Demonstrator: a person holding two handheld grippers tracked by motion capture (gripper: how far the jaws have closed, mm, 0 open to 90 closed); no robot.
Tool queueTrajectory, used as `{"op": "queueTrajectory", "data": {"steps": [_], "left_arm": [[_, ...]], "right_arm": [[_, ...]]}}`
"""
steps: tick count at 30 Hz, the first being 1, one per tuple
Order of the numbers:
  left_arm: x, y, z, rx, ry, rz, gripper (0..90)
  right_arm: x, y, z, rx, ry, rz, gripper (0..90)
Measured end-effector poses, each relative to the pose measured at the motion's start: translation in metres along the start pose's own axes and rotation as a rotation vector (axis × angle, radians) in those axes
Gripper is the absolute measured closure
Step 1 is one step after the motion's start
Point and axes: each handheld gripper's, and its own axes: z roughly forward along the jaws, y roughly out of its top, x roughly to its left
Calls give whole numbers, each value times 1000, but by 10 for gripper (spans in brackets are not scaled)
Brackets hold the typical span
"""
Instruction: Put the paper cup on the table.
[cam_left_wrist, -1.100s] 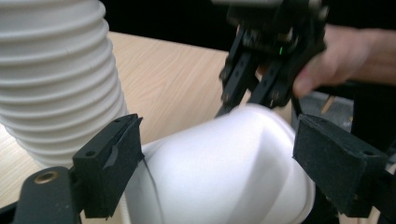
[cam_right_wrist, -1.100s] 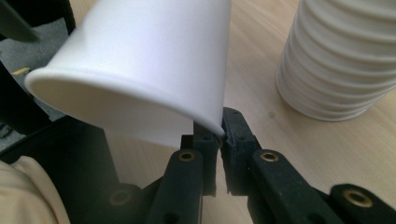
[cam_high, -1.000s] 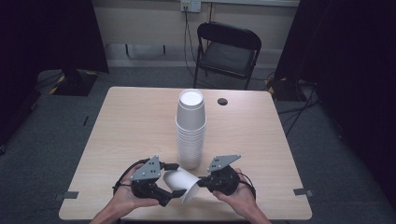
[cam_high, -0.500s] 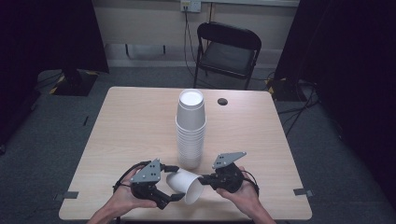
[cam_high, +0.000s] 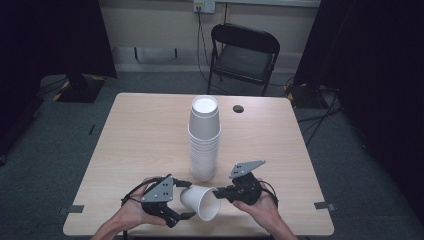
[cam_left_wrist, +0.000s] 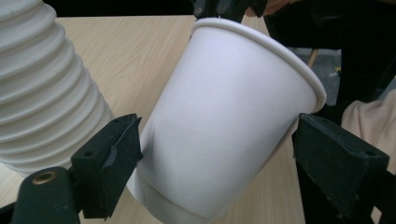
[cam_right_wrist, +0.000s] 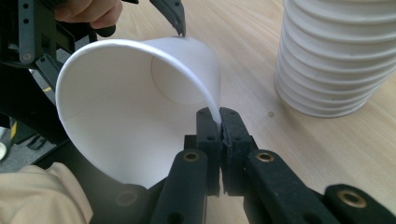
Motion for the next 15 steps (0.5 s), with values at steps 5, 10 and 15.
{"op": "queueTrajectory", "data": {"steps": [5, 10, 15], "left_arm": [[-1, -1, 3, 28, 12, 41, 153], [-4, 0, 8, 52, 49, 66, 136], [-6, -1, 14, 77, 72, 83, 87]], "right_arm": [[0, 0, 0, 1, 4, 15, 881], [-2, 2, 0, -7, 3, 33, 881], [1, 13, 2, -19, 4, 41, 881]]}}
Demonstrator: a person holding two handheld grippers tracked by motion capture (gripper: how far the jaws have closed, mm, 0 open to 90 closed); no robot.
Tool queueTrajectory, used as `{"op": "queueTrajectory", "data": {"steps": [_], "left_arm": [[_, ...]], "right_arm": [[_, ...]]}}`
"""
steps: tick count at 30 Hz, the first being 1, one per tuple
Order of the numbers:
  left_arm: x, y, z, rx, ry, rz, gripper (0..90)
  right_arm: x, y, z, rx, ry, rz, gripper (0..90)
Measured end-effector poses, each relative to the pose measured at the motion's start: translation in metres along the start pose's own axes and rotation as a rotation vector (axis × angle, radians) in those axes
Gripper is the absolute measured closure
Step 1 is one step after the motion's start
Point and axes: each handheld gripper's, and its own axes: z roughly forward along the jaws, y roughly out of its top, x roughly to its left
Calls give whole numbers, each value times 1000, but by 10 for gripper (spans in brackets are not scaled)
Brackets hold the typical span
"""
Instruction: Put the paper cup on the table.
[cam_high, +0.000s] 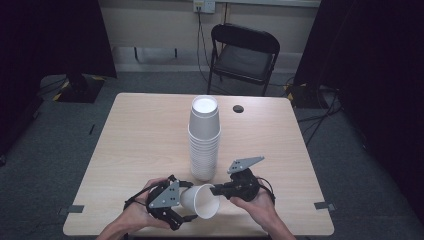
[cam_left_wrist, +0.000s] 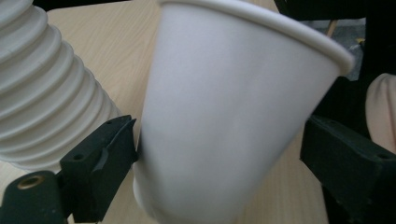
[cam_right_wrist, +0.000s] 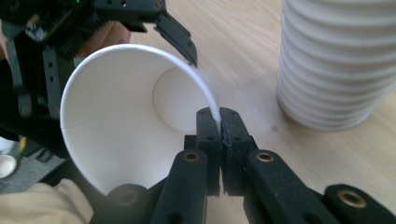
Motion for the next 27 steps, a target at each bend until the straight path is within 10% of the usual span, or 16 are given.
{"op": "queueTrajectory", "data": {"steps": [12, 25, 27], "left_arm": [[-6, 3, 4, 17, 83, 21, 117], [3, 2, -4, -184, 59, -257, 130], [1, 2, -3, -178, 68, -248, 130]], "right_arm": [[9, 10, 2, -16, -28, 32, 874], [8, 10, -2, -158, -22, 4, 748], [9, 11, -3, -172, -18, 3, 749]]}}
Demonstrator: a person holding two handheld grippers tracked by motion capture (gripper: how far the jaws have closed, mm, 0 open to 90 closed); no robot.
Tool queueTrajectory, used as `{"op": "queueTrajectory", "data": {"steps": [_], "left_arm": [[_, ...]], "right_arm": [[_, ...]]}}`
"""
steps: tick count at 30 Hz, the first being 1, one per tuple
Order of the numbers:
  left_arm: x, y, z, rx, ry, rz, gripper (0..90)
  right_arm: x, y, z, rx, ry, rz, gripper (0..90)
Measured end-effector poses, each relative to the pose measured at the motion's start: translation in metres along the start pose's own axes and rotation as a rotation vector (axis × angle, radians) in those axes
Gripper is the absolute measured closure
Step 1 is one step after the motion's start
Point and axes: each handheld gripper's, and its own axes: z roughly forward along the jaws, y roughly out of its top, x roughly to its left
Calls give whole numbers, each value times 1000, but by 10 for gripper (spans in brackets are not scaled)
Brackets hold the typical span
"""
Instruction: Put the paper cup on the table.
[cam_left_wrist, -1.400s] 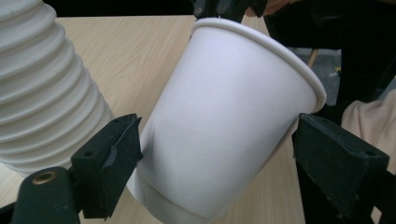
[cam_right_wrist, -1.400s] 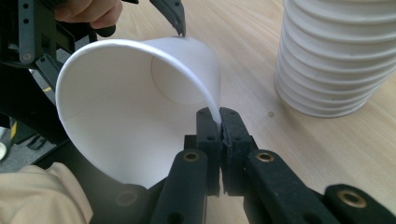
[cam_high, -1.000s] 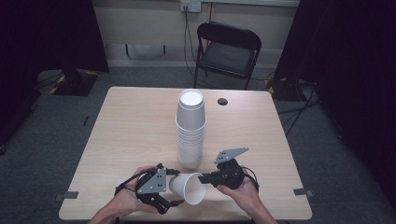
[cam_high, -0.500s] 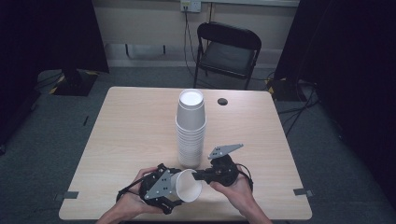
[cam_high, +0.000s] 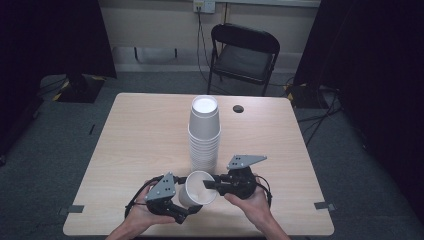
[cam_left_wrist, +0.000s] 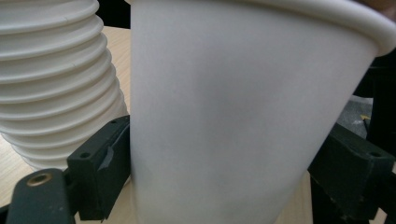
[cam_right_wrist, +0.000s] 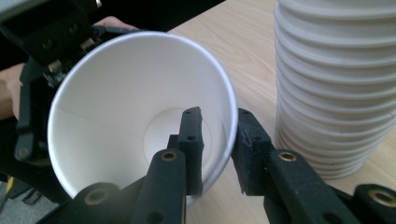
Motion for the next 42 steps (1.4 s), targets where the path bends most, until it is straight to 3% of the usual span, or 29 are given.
{"op": "queueTrajectory", "data": {"steps": [3, 7, 11, 13, 22, 25, 26, 30, 35, 42], "left_arm": [[-2, 0, 2, 4, 0, -9, 130], [-7, 0, 6, 41, 37, 58, 131], [-9, 0, 9, 47, 45, 69, 134], [-10, 0, 9, 73, 54, 112, 141], [-14, 2, 12, 103, 78, 169, 138], [-14, 1, 12, 112, 80, 167, 137], [-15, 0, 13, 104, 78, 151, 138], [-15, 0, 13, 113, 78, 159, 144], [-15, 1, 12, 90, 71, 135, 151], [-12, 0, 9, 78, 65, 83, 152]], "right_arm": [[1, 0, -1, -19, -5, 11, 780], [1, 1, -1, -16, -17, 31, 841], [1, 1, -1, -1, -33, 55, 853], [1, 1, 0, 7, -40, 63, 854], [3, 1, 7, 55, -44, 88, 855], [3, 0, 9, 59, -43, 91, 855], [3, 0, 10, 60, -43, 91, 855], [3, -1, 10, 61, -46, 84, 852], [2, 0, 8, 42, -33, 84, 827], [3, 1, 6, 19, -6, 56, 703]]}}
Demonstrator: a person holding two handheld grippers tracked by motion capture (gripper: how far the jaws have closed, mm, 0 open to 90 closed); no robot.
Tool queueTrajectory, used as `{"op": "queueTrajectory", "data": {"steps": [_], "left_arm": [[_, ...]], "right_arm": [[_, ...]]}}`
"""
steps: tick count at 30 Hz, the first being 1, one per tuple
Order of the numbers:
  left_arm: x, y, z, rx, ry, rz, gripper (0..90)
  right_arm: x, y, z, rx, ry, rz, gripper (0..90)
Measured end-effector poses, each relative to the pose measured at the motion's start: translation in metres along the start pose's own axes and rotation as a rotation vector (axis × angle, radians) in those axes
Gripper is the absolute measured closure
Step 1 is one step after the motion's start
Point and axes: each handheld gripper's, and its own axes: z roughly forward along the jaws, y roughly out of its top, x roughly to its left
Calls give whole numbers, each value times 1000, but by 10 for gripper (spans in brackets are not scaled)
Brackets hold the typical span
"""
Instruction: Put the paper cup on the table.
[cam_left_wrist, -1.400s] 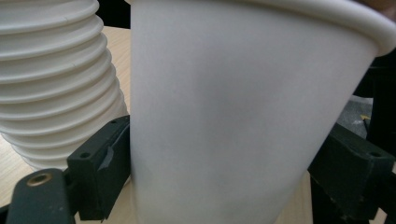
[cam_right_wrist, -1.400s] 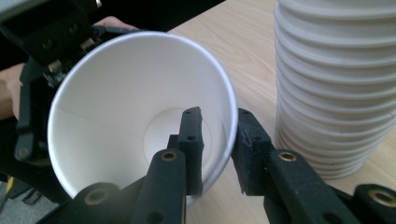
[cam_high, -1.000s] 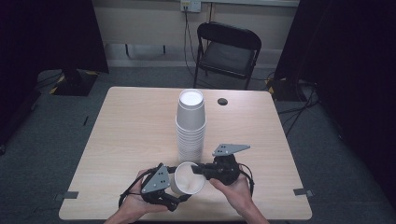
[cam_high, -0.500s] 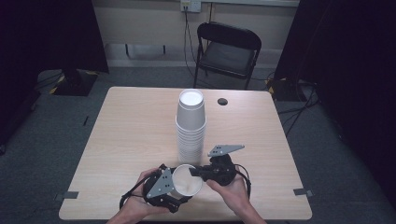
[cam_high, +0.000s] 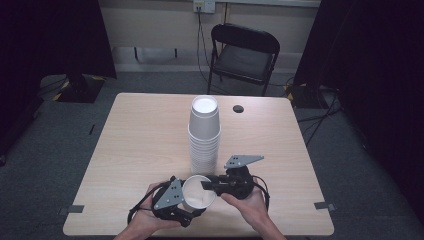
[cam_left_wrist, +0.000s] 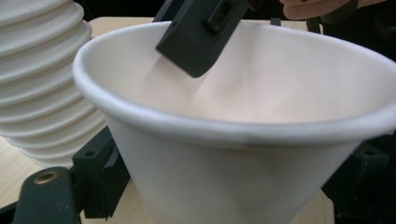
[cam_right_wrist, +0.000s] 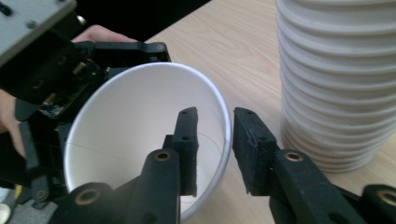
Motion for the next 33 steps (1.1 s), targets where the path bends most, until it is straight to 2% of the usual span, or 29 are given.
{"op": "queueTrajectory", "data": {"steps": [3, 4, 7, 9, 13, 17, 19, 22, 26, 27, 33], "left_arm": [[1, -1, -1, -1, 1, -21, 152], [2, -2, -2, -12, 0, -46, 152], [4, -2, -4, -16, 0, -61, 152], [7, -4, -8, -25, 18, -87, 152], [10, -6, -9, -26, 27, -122, 152], [10, -6, -10, -26, 28, -131, 153], [10, -6, -11, -27, 31, -131, 153], [12, -5, -14, -39, 40, -147, 152], [17, -6, -19, -47, 58, -158, 153], [19, -6, -20, -48, 66, -168, 153], [26, -7, -26, -59, 97, -185, 152]], "right_arm": [[-1, 0, -1, -4, 7, -2, 698], [-1, 0, -2, -12, 12, -2, 696], [0, 0, -4, -24, 15, -10, 684], [0, 1, -7, -37, 18, -7, 659], [-1, 3, -12, -55, 18, -5, 620], [-2, 2, -15, -62, 14, -13, 610], [-1, 1, -18, -88, 8, -33, 656], [0, 0, -22, -110, -4, -43, 651], [-3, -2, -27, -109, -22, -43, 648], [-6, -4, -30, -109, -43, -45, 645], [-11, -6, -35, -98, -81, -48, 627]]}}
